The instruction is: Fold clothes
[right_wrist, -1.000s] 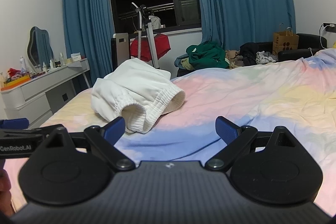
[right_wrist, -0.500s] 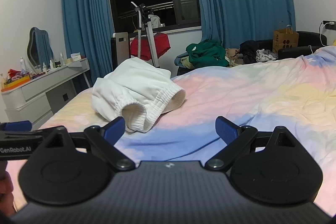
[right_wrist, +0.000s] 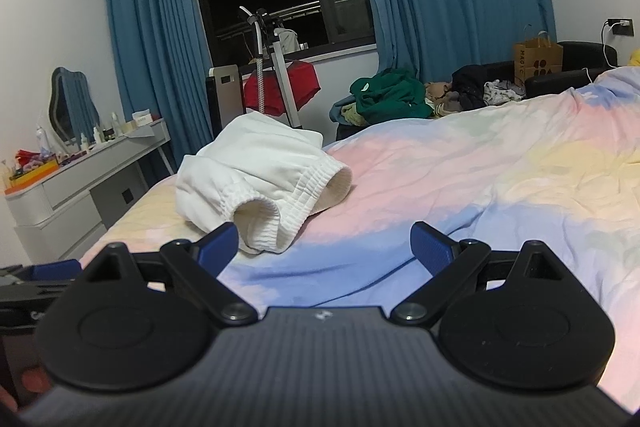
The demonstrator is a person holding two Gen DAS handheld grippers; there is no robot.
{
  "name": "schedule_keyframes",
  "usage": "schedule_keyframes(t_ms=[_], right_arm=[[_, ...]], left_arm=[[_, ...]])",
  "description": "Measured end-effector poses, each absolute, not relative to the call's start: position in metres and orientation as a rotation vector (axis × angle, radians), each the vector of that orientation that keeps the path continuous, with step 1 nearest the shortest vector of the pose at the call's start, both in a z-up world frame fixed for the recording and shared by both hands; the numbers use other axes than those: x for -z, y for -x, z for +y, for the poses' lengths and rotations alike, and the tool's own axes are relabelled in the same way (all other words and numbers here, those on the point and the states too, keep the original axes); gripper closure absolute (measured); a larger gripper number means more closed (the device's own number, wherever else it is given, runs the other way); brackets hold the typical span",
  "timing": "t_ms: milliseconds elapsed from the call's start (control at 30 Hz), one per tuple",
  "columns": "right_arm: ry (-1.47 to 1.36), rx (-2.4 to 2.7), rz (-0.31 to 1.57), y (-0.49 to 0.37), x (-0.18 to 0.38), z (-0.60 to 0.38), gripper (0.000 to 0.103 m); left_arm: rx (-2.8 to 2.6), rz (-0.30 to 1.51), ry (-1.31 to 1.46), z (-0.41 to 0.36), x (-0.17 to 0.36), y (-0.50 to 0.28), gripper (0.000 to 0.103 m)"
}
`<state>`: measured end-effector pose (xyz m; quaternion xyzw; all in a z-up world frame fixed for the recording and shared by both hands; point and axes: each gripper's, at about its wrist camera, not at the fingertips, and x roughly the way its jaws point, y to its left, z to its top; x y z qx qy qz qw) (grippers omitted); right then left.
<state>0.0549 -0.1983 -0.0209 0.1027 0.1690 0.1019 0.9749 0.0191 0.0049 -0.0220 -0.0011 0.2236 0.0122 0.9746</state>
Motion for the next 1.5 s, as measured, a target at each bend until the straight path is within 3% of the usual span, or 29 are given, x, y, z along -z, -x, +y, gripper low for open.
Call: schedule_keyframes(t_ms=[467,900,1267,1500], right_arm=[[-0.268,-0.172,0.356,-0.052,0.02,-0.213,0.009],[-0.409,-0.13,0.425,-0.066,0.037,-0.238,0.009],[-0.468,-0.096,0.478,-0.093,0.059,-0.248,0.009],[-0.441,-0.148,0.459,-0.107,0.074,-0.243,0.009]], left_arm=[[-0.067,0.477,-0.059,-0.007,0.046,-0.041,0.0],[-0.074,0.47,-0.305,-0.044,0.07,-0.158,0.003],[-0.326,0.427,-0.288,-0.06,0.082,-0.253,0.022],[-0.271,0.414,-0.21,-0.064,0.07,-0.251,0.068]])
